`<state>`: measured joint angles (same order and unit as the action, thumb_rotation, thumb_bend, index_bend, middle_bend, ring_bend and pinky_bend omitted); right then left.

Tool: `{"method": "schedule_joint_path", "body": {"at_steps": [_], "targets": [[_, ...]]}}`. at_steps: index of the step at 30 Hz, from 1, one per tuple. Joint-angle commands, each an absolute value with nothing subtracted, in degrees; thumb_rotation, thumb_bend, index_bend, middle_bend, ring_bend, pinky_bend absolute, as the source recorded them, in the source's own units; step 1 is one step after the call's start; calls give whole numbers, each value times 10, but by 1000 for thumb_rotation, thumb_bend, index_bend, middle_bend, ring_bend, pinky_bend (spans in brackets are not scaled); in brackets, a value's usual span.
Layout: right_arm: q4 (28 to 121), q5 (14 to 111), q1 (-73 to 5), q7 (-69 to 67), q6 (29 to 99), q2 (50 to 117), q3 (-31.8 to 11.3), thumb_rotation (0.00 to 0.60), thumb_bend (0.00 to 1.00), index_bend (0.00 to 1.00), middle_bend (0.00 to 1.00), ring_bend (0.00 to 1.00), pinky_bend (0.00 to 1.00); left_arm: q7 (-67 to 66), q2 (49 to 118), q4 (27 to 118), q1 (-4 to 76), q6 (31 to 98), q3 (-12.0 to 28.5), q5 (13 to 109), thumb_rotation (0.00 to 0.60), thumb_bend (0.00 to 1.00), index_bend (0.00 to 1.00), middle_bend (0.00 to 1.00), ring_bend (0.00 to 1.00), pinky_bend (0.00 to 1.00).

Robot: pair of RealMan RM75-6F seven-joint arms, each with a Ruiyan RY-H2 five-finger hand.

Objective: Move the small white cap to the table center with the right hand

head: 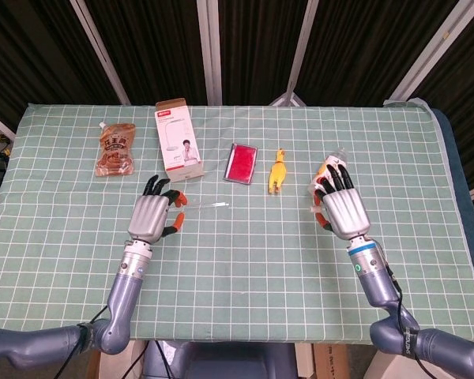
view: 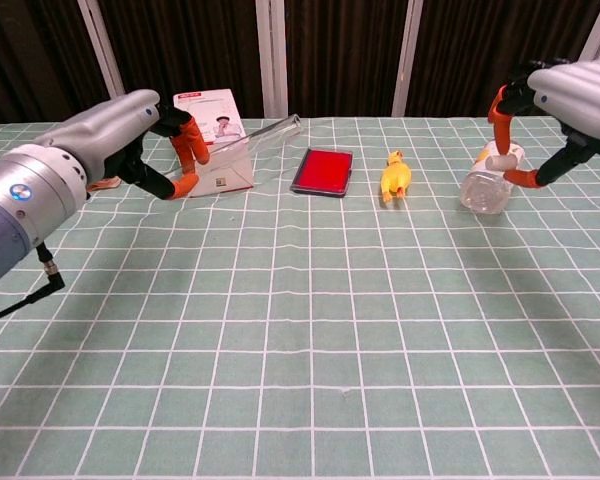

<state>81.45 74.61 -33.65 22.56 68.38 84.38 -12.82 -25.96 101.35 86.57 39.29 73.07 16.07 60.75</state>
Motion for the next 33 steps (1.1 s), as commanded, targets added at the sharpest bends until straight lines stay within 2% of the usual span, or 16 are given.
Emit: {"method": "schedule_joint_path", "body": {"at_steps": [1, 14, 24, 33], "targets": [[814, 775, -339, 244, 707, 840, -128, 600, 360, 584, 291, 43, 0, -253, 1034, 845, 395, 734, 158, 609, 600, 626, 491, 516, 134, 0], [733, 890, -376, 305, 767, 904, -111, 600, 360, 594, 291, 43, 0, -228, 1084, 805, 392, 747, 161, 626, 600, 626, 491, 518, 137, 12], [687, 899, -407, 344, 777, 966, -130, 600, 359, 602, 297, 43, 0, -236, 1110, 800, 386, 764, 174, 621, 600, 625, 491, 519, 142, 29], [658, 894, -420, 349, 776, 993, -139, 600, 360, 602, 297, 43, 0, -278, 1124, 809, 383, 768, 200, 575, 600, 626, 490, 523, 147, 43]]}}
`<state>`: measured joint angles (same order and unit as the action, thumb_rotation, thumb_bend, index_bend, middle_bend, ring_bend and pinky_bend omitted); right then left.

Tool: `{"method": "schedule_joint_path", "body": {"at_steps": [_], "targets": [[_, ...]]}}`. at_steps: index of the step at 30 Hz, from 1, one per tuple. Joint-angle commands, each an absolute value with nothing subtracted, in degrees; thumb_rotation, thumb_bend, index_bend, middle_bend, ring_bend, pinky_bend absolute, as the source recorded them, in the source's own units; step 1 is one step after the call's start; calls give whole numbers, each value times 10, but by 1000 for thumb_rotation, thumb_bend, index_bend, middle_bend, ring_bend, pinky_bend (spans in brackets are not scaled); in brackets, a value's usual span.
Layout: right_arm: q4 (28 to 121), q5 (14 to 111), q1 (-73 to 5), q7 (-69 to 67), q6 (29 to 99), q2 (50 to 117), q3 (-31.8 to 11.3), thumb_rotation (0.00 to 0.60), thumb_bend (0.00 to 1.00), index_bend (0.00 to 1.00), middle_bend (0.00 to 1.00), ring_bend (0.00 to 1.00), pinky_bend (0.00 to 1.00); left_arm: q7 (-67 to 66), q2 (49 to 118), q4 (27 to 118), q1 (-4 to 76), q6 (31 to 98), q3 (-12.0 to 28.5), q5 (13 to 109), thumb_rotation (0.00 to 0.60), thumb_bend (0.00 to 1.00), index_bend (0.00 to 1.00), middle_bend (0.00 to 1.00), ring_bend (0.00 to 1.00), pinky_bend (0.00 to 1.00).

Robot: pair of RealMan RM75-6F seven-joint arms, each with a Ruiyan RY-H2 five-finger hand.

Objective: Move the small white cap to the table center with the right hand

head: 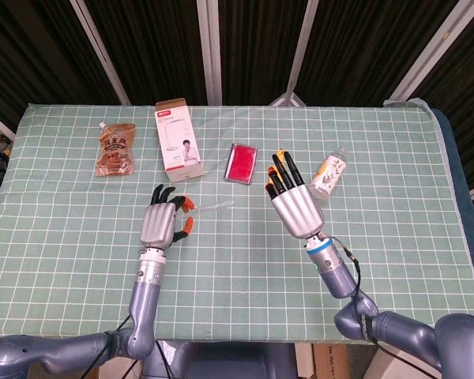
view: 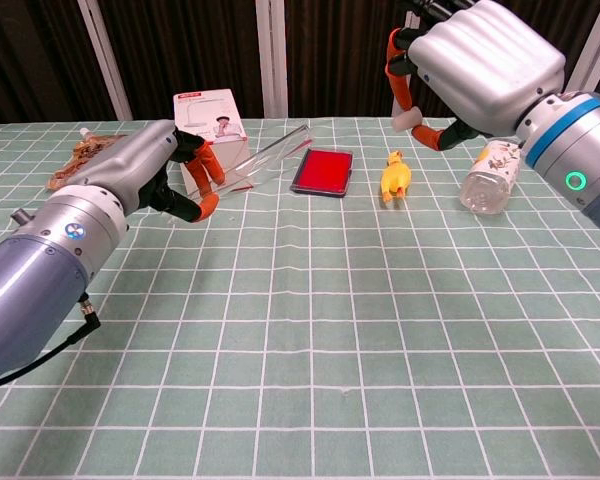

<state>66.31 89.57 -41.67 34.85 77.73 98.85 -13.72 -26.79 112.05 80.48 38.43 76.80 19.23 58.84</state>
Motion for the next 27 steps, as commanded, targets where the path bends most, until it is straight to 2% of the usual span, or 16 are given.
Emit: {"method": "schedule_joint_path", "body": {"at_steps": [1, 18, 27], "targets": [[655, 893, -422, 349, 774, 996, -140, 600, 360, 602, 297, 43, 0, -283, 1125, 813, 383, 767, 204, 567, 600, 626, 490, 523, 147, 44], [599, 898, -453, 340, 758, 1047, -134, 600, 360, 602, 297, 43, 0, -332, 1126, 844, 390, 760, 230, 507, 600, 626, 490, 523, 148, 53], [567, 884, -473, 338, 753, 1069, -155, 600, 360, 602, 297, 43, 0, -338, 1121, 851, 393, 758, 232, 498, 600, 626, 490, 523, 148, 55]]}}
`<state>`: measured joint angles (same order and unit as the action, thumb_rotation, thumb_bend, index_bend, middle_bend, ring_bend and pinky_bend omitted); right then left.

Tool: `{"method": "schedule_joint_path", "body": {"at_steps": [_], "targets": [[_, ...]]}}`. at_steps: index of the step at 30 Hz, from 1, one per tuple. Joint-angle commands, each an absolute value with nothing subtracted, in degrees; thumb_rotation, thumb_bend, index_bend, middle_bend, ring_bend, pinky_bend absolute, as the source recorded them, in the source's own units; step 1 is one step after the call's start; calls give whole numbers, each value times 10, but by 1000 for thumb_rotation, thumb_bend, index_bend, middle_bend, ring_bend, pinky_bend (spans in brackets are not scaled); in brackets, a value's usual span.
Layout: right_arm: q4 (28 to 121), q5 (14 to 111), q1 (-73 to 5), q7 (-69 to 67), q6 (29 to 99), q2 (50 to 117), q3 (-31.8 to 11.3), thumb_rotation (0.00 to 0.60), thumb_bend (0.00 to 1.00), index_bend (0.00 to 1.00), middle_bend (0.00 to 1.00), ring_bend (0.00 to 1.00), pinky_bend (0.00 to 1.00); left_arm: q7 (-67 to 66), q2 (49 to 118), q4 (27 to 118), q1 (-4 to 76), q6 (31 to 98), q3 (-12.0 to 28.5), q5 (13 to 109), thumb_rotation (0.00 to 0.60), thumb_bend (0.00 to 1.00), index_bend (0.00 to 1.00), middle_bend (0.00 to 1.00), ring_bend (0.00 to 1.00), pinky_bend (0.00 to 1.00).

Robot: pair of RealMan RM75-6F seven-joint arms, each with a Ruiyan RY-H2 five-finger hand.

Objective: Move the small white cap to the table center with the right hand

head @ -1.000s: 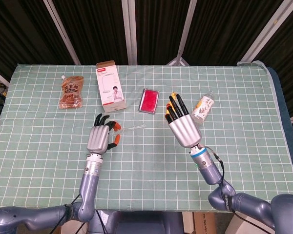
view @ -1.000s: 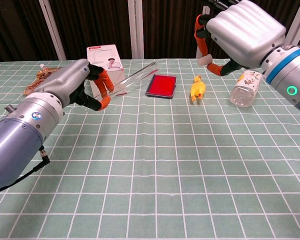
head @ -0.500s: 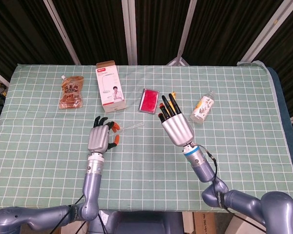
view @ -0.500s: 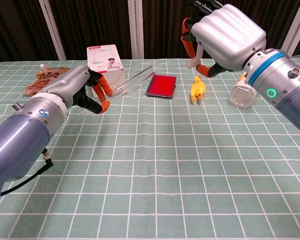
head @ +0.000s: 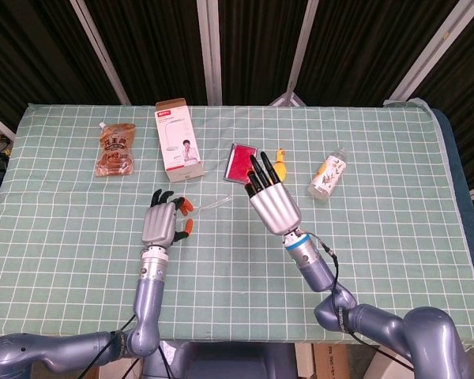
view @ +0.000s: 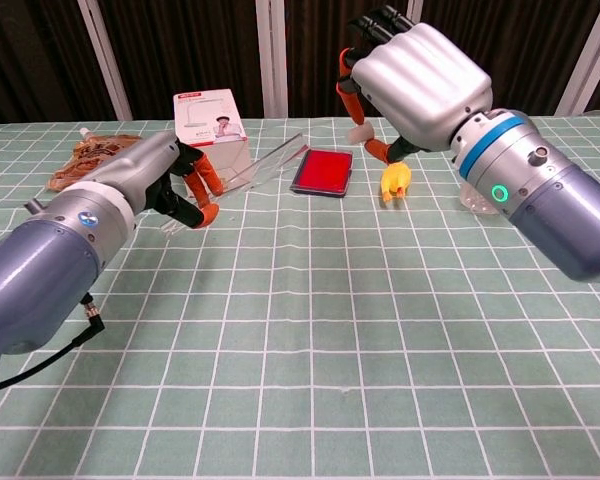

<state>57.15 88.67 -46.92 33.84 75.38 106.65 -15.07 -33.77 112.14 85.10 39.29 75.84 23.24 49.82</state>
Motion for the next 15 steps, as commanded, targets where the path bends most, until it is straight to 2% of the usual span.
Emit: {"method": "schedule_joint_path", "body": {"at_steps": [1, 15], "targets": [[565, 882, -475, 339, 753, 1069, -157, 600, 360, 602, 297, 43, 0, -338, 1122, 851, 394, 758, 232, 497, 600, 626, 490, 523, 148, 55], [567, 873, -476, 338, 757, 1069, -156, 600, 359, 602, 297, 43, 0, -330, 1141, 844, 401, 764, 237, 490, 600, 627, 490, 523, 156, 66]]}}
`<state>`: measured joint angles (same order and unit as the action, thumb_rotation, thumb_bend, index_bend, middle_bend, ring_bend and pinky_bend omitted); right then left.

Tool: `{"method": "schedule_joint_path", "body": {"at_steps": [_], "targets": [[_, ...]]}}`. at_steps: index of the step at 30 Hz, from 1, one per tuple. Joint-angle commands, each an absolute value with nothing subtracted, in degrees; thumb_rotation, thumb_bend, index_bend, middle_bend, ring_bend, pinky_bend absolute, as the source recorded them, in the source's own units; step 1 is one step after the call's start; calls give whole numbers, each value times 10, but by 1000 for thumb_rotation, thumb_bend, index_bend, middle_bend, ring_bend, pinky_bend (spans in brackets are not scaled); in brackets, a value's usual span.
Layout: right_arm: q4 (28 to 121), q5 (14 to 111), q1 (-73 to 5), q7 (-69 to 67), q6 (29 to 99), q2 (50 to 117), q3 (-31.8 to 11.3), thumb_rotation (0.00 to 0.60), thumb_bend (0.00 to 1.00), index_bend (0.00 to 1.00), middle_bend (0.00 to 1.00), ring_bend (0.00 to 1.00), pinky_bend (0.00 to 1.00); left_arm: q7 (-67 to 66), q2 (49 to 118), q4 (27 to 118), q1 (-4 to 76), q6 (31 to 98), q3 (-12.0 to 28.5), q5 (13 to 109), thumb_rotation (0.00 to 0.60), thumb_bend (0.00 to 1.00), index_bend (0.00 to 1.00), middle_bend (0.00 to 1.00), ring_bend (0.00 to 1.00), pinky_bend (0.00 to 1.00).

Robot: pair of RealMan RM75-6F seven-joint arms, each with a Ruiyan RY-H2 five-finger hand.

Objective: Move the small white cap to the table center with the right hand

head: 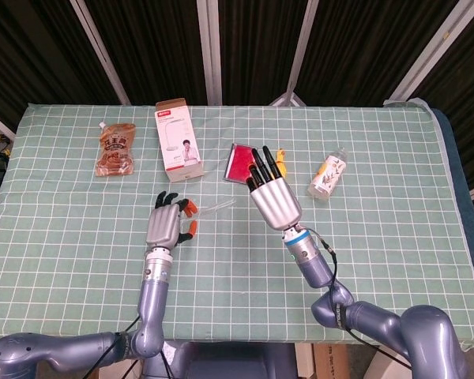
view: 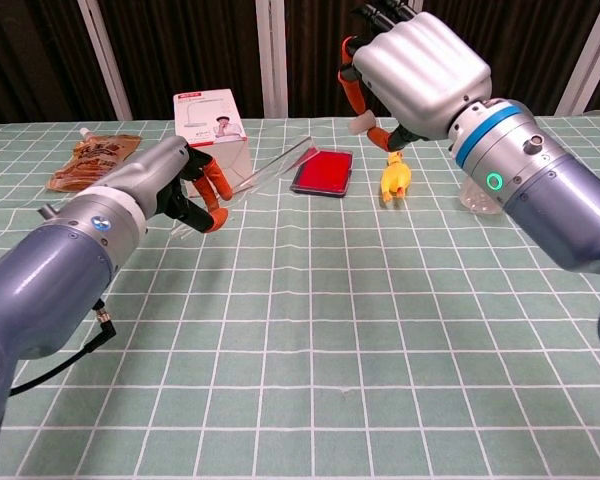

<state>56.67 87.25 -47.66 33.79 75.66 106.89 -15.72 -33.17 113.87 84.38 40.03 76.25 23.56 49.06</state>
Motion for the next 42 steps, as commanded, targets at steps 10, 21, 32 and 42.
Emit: {"method": "schedule_joint_path", "body": {"at_steps": [10, 21, 32, 42], "targets": [[569, 871, -476, 335, 761, 1073, -152, 600, 359, 602, 297, 43, 0, -328, 1157, 845, 401, 775, 244, 477, 600, 631, 487, 524, 157, 75], [569, 870, -476, 330, 763, 1079, -147, 600, 360, 602, 297, 43, 0, -331, 1165, 841, 404, 773, 247, 467, 600, 631, 485, 524, 157, 75], [573, 873, -476, 330, 768, 1081, -142, 600, 359, 602, 297, 43, 0, -330, 1168, 841, 406, 772, 249, 465, 600, 631, 485, 524, 157, 75], [582, 873, -474, 334, 768, 1084, -139, 600, 360, 602, 297, 43, 0, -327, 1171, 841, 407, 771, 248, 465, 600, 632, 485, 524, 163, 84]]}}
